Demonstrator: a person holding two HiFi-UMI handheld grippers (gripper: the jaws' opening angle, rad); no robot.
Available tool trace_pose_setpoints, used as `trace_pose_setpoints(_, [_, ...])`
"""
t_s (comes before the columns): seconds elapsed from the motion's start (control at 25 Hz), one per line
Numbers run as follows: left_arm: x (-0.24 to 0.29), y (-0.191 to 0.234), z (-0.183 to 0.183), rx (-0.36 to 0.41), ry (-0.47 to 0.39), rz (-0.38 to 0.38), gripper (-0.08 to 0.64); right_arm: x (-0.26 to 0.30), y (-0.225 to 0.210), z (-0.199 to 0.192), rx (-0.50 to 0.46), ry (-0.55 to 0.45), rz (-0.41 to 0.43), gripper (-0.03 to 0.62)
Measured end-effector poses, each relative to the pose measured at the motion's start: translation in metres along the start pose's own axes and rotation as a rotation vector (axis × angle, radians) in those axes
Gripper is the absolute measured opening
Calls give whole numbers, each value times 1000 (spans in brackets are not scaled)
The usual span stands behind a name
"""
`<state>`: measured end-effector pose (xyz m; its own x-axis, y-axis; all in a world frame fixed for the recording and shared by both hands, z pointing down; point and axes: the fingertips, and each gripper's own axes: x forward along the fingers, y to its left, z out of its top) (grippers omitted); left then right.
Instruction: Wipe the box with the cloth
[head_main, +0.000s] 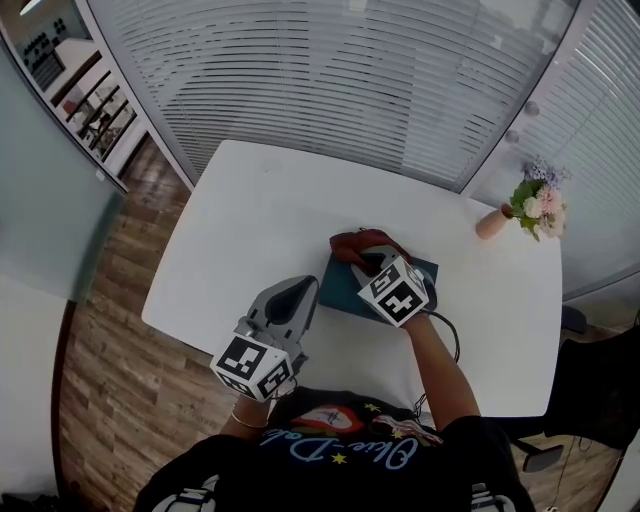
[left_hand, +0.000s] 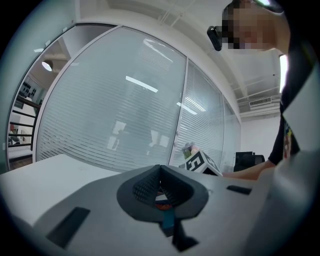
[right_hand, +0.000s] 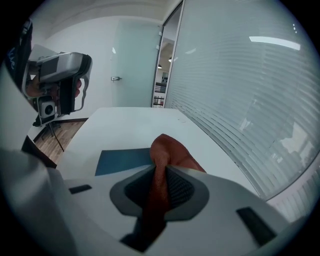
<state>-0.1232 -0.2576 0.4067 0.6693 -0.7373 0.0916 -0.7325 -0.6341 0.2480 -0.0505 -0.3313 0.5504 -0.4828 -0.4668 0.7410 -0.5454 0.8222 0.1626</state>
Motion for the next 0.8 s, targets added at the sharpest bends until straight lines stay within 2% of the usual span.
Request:
trace_pose_setpoints(0.52, [37,-28,-4,12,27,-105,3,-31,-10,-43,96,-8,-11,54])
trace_pose_setpoints(0.8, [53,-39,-8,16,43,-147,3,-55,-24,-66,157,-7,-64,54])
